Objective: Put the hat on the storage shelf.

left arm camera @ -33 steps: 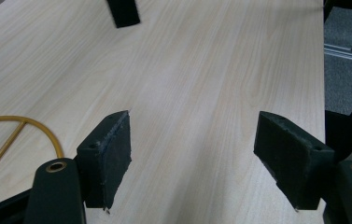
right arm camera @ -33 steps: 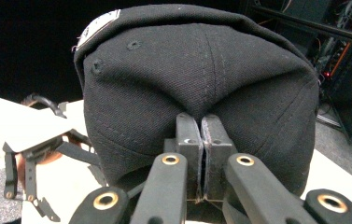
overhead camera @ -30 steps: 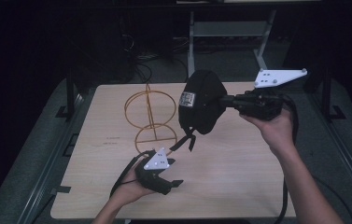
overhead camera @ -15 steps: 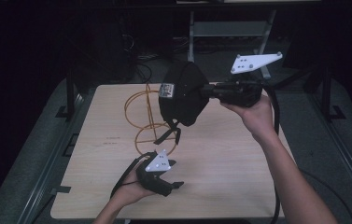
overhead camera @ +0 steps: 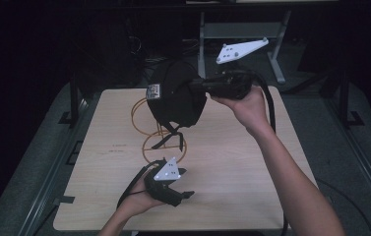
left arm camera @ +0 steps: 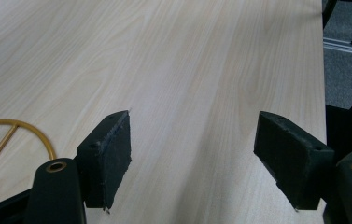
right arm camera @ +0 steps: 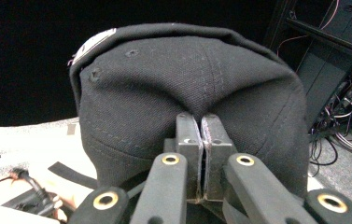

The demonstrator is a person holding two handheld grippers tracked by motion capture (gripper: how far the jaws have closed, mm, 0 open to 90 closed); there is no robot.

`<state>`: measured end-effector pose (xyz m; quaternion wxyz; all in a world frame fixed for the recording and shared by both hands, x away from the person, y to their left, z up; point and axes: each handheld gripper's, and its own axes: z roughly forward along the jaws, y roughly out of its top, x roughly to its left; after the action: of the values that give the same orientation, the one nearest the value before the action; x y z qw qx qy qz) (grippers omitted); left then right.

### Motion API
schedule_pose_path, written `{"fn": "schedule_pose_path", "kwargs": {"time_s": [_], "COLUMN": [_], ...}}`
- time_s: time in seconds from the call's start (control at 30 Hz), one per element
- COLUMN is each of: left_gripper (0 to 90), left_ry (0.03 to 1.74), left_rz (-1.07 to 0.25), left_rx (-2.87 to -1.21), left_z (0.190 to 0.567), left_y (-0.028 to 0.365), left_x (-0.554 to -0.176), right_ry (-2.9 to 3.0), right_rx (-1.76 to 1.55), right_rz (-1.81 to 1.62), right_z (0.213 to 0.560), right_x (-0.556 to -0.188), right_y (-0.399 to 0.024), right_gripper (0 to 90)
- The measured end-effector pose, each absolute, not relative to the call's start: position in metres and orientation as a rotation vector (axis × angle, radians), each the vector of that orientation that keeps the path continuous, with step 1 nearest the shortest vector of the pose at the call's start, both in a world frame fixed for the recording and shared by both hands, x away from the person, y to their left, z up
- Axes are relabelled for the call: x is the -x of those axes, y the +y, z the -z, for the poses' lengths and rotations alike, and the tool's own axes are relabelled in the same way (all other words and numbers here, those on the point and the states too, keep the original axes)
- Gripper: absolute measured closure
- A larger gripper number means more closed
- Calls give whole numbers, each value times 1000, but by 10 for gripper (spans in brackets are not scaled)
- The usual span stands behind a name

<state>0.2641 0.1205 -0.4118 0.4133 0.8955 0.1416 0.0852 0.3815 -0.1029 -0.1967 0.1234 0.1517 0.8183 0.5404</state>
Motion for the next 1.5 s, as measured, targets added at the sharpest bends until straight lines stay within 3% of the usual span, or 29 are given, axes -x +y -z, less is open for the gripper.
{"fn": "schedule_pose_path", "kwargs": {"time_s": [0.67, 1.5], "left_gripper": [271, 272], "left_ry": [301, 251], "left_rz": [-217, -222], "left_rx": [-2275, -2303], "left_z": [413, 417], "left_y": [117, 108], "left_x": [-261, -258], "right_ry": [2459, 2514], "right_rx": [-397, -464], "right_rz": [-1535, -1474], "right_z": [196, 221], "right_x": [-408, -431], "right_y": [-31, 11], "right_gripper": [882, 855]}}
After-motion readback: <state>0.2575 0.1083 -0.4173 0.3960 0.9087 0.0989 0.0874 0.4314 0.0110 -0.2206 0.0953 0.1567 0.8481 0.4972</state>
